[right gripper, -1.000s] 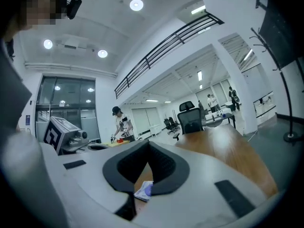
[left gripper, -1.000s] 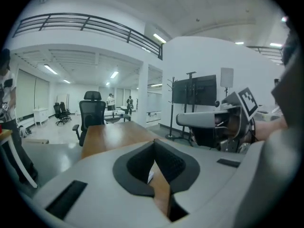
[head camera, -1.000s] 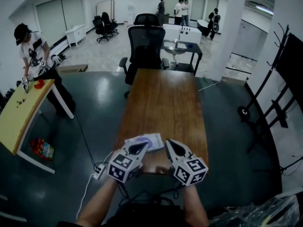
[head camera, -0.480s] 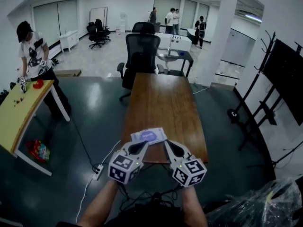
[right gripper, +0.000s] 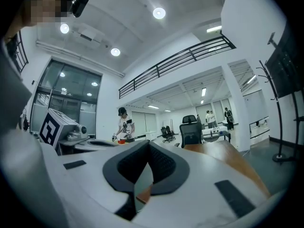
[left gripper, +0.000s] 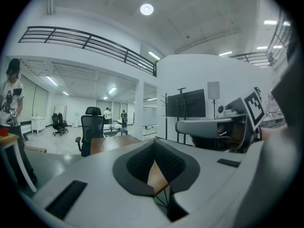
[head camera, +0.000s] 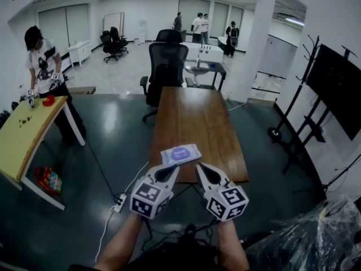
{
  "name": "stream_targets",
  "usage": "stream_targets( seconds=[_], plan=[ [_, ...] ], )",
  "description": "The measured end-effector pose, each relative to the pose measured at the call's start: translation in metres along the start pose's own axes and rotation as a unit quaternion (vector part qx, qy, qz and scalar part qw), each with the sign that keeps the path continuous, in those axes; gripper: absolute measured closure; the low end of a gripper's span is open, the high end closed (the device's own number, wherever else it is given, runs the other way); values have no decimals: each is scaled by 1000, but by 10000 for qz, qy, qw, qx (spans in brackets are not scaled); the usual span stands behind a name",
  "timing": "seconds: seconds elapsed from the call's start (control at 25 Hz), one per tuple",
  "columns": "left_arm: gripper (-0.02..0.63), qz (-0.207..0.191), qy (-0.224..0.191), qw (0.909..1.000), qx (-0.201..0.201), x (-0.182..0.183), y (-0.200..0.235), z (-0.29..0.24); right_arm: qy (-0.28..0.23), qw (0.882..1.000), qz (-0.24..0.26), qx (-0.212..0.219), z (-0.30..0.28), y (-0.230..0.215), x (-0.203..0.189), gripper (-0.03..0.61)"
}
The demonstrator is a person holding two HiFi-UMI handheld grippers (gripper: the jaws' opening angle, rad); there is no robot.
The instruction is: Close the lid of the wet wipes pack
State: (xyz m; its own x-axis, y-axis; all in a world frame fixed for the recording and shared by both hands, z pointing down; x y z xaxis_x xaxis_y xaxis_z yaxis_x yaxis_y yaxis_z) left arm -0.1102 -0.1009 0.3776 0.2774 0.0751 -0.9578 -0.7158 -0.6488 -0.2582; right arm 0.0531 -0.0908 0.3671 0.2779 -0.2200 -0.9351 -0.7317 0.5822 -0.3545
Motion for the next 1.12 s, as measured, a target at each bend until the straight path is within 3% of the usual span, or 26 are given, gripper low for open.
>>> stream_targets(
  seconds=[0.32,1.12],
  plan=[
    [606,-93,-104,9999,-24,10,-9,22,-74,9999,114,-51,16,24,3,571],
    [606,-180,-129,9998,-10,2,-9,36,-89,9998,127,-82,19,37,-7,571]
  ],
)
Point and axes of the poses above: the fingertips, and each gripper's own axes: z backward along the fingers, y to its left, x out of its top, the point moved 8 cm from there along z, backward along the fingers, and after that the axes turned 15 degrees about -z, right-handed, at the moved point
